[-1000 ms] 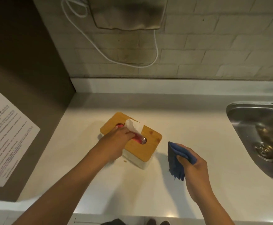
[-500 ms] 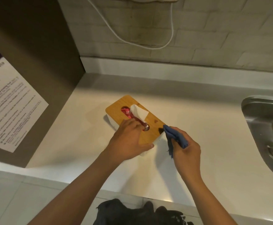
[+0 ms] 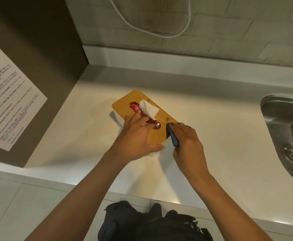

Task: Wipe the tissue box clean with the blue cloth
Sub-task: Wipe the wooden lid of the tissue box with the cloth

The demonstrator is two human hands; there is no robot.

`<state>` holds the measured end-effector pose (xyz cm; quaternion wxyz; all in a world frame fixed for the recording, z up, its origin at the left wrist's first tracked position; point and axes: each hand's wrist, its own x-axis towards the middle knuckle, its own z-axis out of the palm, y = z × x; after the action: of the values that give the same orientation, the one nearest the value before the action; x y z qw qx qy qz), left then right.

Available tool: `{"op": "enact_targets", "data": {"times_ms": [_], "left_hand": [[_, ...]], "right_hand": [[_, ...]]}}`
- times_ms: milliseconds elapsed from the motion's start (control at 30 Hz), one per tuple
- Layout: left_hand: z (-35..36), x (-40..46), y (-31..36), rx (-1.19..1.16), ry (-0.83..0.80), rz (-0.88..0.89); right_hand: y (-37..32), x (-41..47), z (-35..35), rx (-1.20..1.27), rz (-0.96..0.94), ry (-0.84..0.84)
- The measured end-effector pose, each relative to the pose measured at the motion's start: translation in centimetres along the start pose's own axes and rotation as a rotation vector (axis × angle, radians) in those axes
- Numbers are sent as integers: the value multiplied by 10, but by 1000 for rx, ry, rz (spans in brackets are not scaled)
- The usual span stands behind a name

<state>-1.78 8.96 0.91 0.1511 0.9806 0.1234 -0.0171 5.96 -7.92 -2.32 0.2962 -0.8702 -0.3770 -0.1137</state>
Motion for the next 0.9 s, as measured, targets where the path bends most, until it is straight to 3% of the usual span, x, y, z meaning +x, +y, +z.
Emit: {"op": "enact_targets", "data": {"times_ms": [67, 167, 300, 433, 600, 800, 900], "left_hand": [[0, -4, 0, 106, 11, -82], [-2, -5, 5, 71, -30, -159], [-2, -2, 3, -4, -44, -142], [2, -9, -11, -97, -21, -103], [-2, -10, -11, -95, -68, -113], [0, -7, -28, -163, -30, -93], [0, -7, -28, -144, -55, -101]], "right_hand": [[-1, 2, -3, -5, -10, 14], [-6, 12, -2, -13, -54, 30], [-16, 12, 8, -25, -89, 9], [-9, -4, -3, 18, -140, -134], [-8, 20, 2, 1, -45, -69], [-22, -11, 6, 28, -134, -162], [-11, -3, 0, 15, -55, -84]]}}
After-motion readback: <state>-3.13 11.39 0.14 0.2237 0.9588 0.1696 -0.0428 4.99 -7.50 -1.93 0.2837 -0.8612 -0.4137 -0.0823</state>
